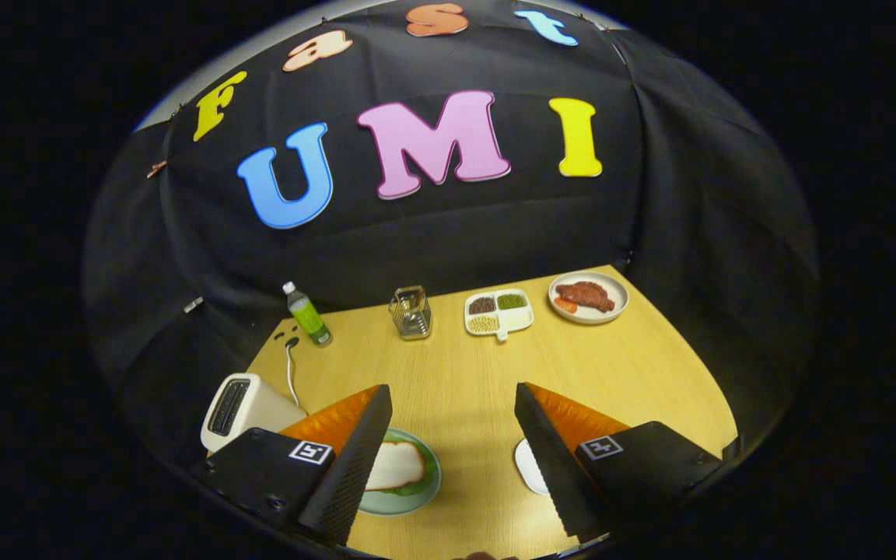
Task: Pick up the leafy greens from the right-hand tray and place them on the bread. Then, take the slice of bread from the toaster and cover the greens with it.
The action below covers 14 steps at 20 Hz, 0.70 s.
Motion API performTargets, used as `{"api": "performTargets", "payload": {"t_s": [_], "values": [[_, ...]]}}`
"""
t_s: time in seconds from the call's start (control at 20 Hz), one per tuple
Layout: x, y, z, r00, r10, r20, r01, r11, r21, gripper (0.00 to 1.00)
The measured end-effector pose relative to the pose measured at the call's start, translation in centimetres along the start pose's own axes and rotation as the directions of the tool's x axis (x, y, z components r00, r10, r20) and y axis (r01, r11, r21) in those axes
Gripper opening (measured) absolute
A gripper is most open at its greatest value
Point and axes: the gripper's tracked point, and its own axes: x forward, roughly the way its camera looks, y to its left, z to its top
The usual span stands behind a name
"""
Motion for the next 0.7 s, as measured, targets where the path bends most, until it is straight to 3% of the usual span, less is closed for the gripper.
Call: {"api": "performTargets", "payload": {"t_s": [0.15, 0.35, 0.55, 0.7], "values": [[-2.1, -1.6, 5.3, 0.989, 0.012, 0.146, -0.015, 1.000, 0.015, 0.99], [-5.4, -5.4, 9.8, 0.962, 0.019, 0.271, 0.011, 0.994, -0.109, 0.99], [-8.9, -9.5, 12.1, 0.930, 0.019, 0.368, 0.071, 0.971, -0.229, 0.98], [-10.2, -12.2, 10.9, 0.932, -0.008, 0.364, 0.091, 0.973, -0.211, 0.98]]}}
